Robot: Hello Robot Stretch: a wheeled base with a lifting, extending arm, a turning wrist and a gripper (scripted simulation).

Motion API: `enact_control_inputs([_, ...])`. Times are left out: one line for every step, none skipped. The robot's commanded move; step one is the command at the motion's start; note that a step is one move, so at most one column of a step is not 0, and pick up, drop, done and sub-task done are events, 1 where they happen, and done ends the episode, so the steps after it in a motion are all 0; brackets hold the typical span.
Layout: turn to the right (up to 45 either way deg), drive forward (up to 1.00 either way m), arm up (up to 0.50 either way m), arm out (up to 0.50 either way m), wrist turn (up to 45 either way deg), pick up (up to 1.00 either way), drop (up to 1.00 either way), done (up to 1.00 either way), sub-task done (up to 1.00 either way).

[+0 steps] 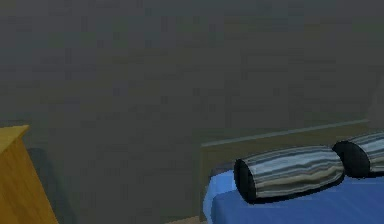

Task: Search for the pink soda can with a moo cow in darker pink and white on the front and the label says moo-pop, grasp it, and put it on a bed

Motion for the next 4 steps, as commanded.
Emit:
enact_control_inputs([0.0, 0.0, -0.32, 0.0, 0.0, 0.0, 0.0, 0.0, 0.0])
enact_control_inputs([0.0, 0.0, 0.0, 0.0, 0.0, 0.0, 1.0, 0.0, 0.0])
enact_control_inputs([0.0, 0.0, 0.1, 0.0, 0.0, 0.0, 0.0, 0.0, 0.0])
enact_control_inputs([0.0, 0.0, 0.0, -0.08, 0.0, 0.0, 0.0, 0.0, 0.0])
